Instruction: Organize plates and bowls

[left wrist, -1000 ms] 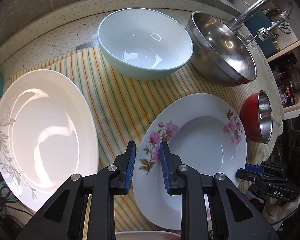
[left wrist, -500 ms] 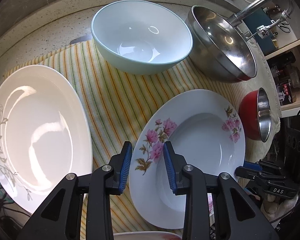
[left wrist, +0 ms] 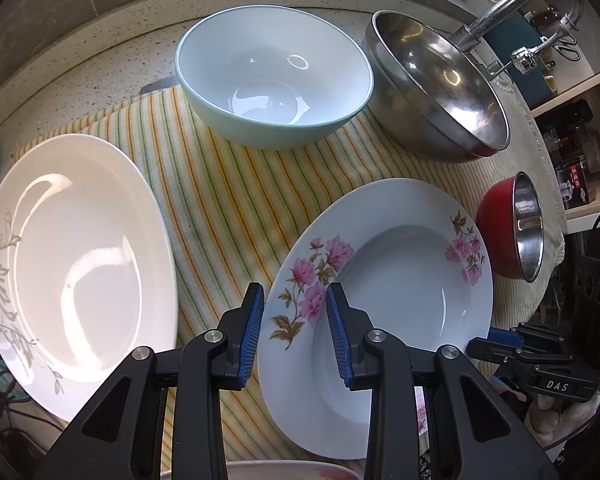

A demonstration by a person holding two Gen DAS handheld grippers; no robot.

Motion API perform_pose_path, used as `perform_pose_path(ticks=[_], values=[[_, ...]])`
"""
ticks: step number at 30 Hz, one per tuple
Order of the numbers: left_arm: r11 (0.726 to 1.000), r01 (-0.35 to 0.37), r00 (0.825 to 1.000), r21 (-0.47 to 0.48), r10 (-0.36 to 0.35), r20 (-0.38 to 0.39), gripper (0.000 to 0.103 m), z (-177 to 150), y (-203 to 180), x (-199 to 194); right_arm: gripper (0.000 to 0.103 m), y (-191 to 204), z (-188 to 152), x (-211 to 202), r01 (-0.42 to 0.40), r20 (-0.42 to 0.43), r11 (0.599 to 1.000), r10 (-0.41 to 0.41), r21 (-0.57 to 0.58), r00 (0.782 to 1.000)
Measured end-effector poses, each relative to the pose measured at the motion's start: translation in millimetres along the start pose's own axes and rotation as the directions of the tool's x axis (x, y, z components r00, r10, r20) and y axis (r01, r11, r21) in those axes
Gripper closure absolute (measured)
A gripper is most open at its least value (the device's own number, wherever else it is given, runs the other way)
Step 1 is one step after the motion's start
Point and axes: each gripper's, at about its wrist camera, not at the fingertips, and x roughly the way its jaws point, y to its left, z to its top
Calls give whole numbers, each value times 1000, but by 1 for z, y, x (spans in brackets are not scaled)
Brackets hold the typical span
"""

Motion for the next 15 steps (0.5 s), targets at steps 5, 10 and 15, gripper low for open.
perform_pose_path(ticks=[5, 10, 15], values=[[1000, 4, 1000, 10, -4, 2, 73, -3, -8, -1, 82, -3, 0, -2, 4, -10, 1000, -4, 15, 1000], [1000, 11, 1000, 3, -11, -6, 73, -7, -12, 0, 82, -5, -1, -7, 9, -7, 1000, -9, 16, 1000], [1000, 6, 1000, 15, -6, -9, 73, -15, -22, 0, 82, -7, -7, -10, 18, -13, 1000, -18, 12, 1000]])
